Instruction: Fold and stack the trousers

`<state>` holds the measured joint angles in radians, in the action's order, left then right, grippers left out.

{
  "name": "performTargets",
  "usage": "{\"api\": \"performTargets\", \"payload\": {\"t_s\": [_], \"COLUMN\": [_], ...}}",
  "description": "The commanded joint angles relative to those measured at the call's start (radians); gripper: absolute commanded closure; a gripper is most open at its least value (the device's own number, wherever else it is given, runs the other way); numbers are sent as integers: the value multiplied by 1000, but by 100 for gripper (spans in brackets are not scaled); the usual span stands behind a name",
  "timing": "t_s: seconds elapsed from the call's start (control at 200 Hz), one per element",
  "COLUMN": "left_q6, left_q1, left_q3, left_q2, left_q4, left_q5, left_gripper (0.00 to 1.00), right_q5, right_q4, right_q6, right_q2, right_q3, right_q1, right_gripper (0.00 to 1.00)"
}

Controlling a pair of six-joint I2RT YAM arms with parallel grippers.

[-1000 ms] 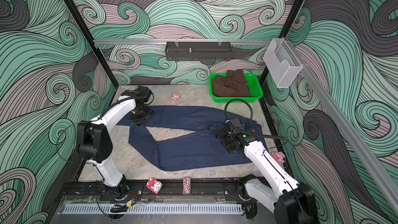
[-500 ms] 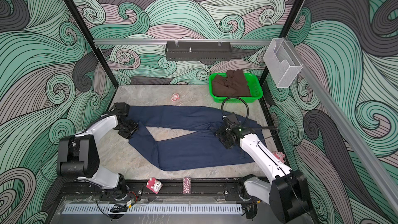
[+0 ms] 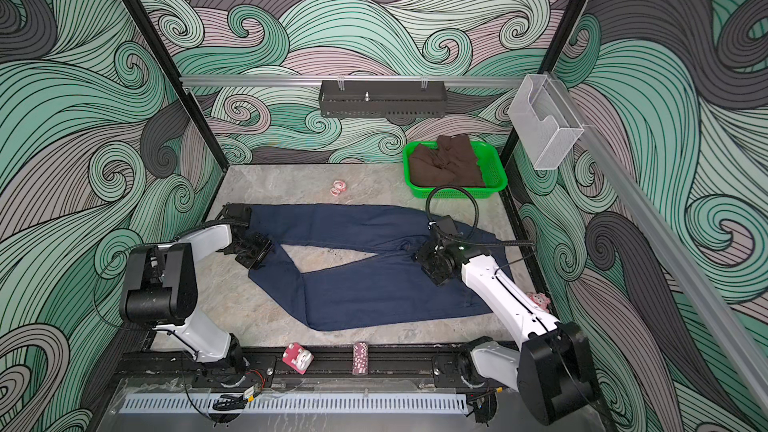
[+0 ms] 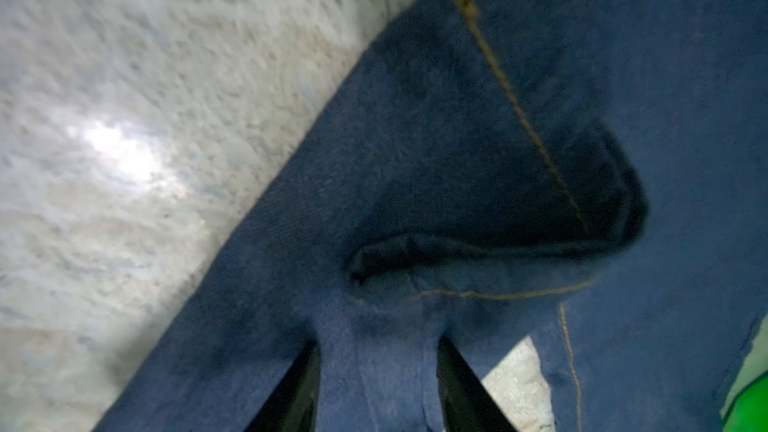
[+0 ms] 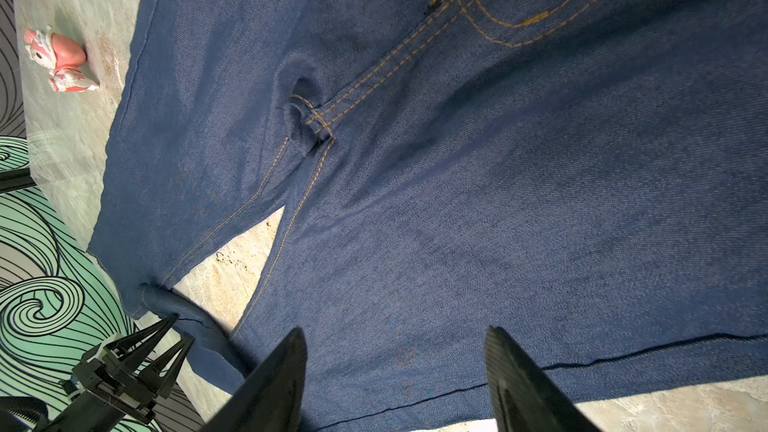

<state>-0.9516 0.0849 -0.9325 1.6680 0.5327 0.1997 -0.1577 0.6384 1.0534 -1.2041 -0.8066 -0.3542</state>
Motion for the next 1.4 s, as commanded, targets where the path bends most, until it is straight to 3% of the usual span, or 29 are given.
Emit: {"api": "performTargets", "payload": {"t_s": [0.0,0.66,0.816,0.941,1.191,1.396], "left_q6": [-46,-49,-35,2,23,46], "left_q1": [4,3,4,32,228,333], "left_q3": [6,-132,-170,-200,-43,71], "left_q2": [25,88,40,-72,-316,-442], "left_q4": [-47,10,65,198,370,459], "left_q5": [28,7,-3,-75,-169,-239], "left_gripper": [55,100,100,100,100,100], "right_q5": [4,3,6,7,2,9], "right_q4": [0,4,10,11,-4,-19], "right_q6": [-10,-12,-12,-14,-5,23], "right_q2": [-13,-21,-15,-14,-32,-10], "right_q3": [-21,-31,-32,-36,-42,-7], "right_q1": [-3,-3,-5,-3,-5,-5], "right_gripper": [31,31,31,31,31,31]}}
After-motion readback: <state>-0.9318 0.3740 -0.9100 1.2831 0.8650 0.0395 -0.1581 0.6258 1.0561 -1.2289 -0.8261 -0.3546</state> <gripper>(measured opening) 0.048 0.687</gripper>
